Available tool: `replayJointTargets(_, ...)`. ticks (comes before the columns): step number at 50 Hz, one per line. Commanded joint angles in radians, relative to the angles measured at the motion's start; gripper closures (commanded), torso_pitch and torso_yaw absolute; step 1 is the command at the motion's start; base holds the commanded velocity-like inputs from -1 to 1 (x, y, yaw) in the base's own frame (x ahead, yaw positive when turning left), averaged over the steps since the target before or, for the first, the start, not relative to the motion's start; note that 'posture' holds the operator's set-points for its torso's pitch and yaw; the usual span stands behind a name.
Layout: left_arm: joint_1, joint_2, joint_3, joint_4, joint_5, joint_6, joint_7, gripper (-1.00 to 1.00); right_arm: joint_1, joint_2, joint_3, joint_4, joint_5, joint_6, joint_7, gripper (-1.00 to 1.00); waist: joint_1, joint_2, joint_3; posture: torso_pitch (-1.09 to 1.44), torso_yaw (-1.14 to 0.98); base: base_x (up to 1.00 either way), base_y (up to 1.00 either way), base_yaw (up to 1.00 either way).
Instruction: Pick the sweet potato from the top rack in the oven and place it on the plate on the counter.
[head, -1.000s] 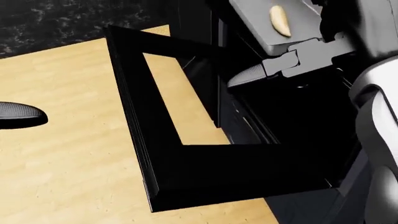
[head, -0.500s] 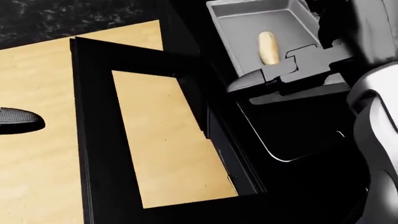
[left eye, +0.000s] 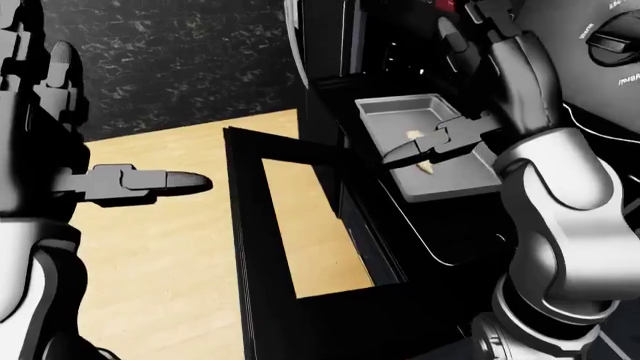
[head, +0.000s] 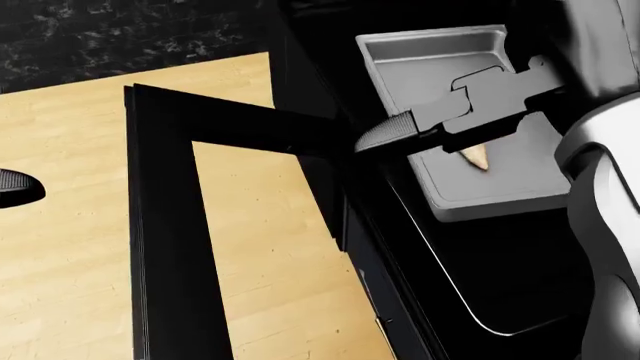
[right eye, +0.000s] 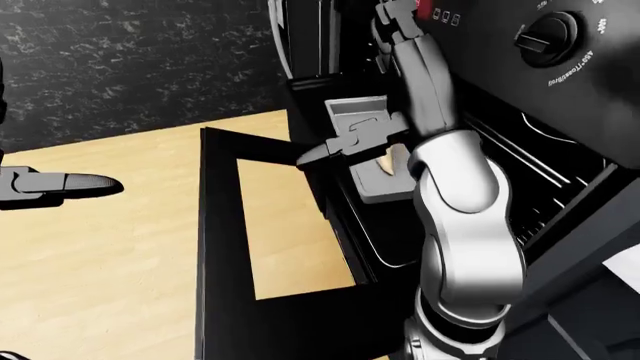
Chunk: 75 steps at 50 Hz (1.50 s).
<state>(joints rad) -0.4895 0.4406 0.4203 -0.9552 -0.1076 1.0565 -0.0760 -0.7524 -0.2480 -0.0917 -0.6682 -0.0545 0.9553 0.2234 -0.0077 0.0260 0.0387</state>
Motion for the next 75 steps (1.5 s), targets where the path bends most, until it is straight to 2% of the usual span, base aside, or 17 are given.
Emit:
replayJointTargets(1,-0.017,0.009,0.000,-0.013,-0.003,-0.014,0.000,-1.00,-0.017,-0.011,-0.004,-0.003,-0.027,-0.029,-0.001,-1.00,0.003,-0.001,0.011,0.00,0.00,0.00,0.00,0.00)
replayJointTargets(4,-0.015,0.007,-0.006,-0.014,-0.002,-0.015,0.003,-1.00,-0.010,-0.005,-0.007,-0.012,-0.036,-0.028,0.010,-1.00,0.028,-0.079,0.002,0.00,0.00,0.00,0.00,0.00)
replayJointTargets(5,-0.014,0.006,-0.005,-0.012,-0.001,-0.019,0.002,-1.00,-0.008,-0.004,-0.009,-0.015,-0.037,-0.027,0.013,-1.00,0.022,-0.034,0.009,0.00,0.00,0.00,0.00,0.00)
replayJointTargets(9,0.008,-0.001,0.003,0.005,0.003,-0.057,-0.006,-1.00,0.002,-0.007,0.000,-0.017,-0.061,-0.034,0.029,-1.00,0.017,0.004,0.004,0.00,0.00,0.00,0.00,0.00)
replayJointTargets(11,0.012,-0.001,0.000,0.001,0.004,-0.056,-0.006,-1.00,0.005,-0.001,-0.002,-0.017,-0.064,-0.036,0.038,-1.00,0.009,0.006,0.001,0.00,0.00,0.00,0.00,0.00)
replayJointTargets(12,0.011,0.000,0.001,-0.001,0.006,-0.053,-0.005,-1.00,0.007,0.003,-0.004,-0.018,-0.061,-0.040,0.045,-1.00,0.010,0.010,-0.023,0.00,0.00,0.00,0.00,0.09)
replayJointTargets(18,0.033,-0.008,0.008,0.009,0.011,-0.083,-0.014,-1.00,0.009,0.009,-0.008,-0.019,-0.060,-0.040,0.048,-1.00,0.019,-0.009,-0.011,0.00,0.00,0.00,0.00,0.63)
replayJointTargets(24,0.034,-0.009,0.004,0.002,0.019,-0.074,-0.013,-1.00,0.011,0.007,-0.003,-0.016,-0.083,-0.036,0.050,-1.00,0.015,0.043,-0.003,0.00,0.00,0.00,0.00,0.65)
replayJointTargets(31,0.021,-0.008,-0.002,0.001,0.025,-0.063,-0.016,-1.00,-0.004,0.004,-0.006,0.000,-0.124,-0.034,0.047,-1.00,0.014,-0.025,-0.002,0.00,0.00,0.00,0.00,0.03)
replayJointTargets(38,0.009,-0.005,-0.011,0.011,0.027,-0.063,-0.014,-1.00,-0.017,0.029,-0.032,0.008,-0.089,-0.004,0.029,-1.00,0.009,-0.007,-0.011,0.00,0.00,0.00,0.00,0.00)
replayJointTargets(39,0.011,-0.007,-0.011,0.009,0.027,-0.064,-0.015,-1.00,-0.014,0.013,-0.021,0.012,-0.091,-0.008,0.027,-1.00,0.010,-0.003,-0.030,0.00,0.00,0.00,-0.20,0.00)
replayJointTargets(42,0.013,-0.008,-0.010,0.012,0.029,-0.068,-0.016,-1.00,-0.008,0.012,-0.017,0.011,-0.078,-0.004,0.022,-1.00,-0.005,0.067,-0.007,0.00,0.00,0.00,-0.90,0.00)
replayJointTargets(46,0.023,-0.011,-0.005,0.014,0.031,-0.079,-0.020,-1.00,-0.005,0.000,-0.007,0.022,-0.087,-0.035,0.015,-1.00,-0.003,0.072,0.000,0.00,0.00,0.00,-0.66,0.00)
replayJointTargets(50,0.014,-0.008,-0.009,0.003,0.034,-0.060,-0.016,-1.00,-0.006,0.003,0.001,0.028,-0.101,-0.043,0.020,-1.00,0.024,-0.076,0.007,0.00,0.00,0.00,0.00,0.00)
replayJointTargets(56,0.036,-0.015,0.003,0.011,0.034,-0.089,-0.023,-1.00,-0.010,0.013,0.009,0.034,-0.116,-0.046,0.035,-1.00,0.012,0.021,0.013,0.00,0.00,0.00,0.00,0.00)
replayJointTargets(66,0.034,-0.012,0.003,0.005,0.036,-0.081,-0.023,-1.00,-0.088,-0.001,0.055,0.070,-0.209,0.003,0.103,-1.00,0.005,0.005,-0.006,0.00,0.00,0.00,0.00,0.00)
replayJointTargets(75,0.082,-0.033,0.020,0.026,0.037,-0.147,-0.035,-1.00,-0.292,-0.001,0.091,0.244,-0.379,0.059,0.220,-1.00,0.004,0.007,-0.007,0.00,0.00,0.00,0.00,0.00)
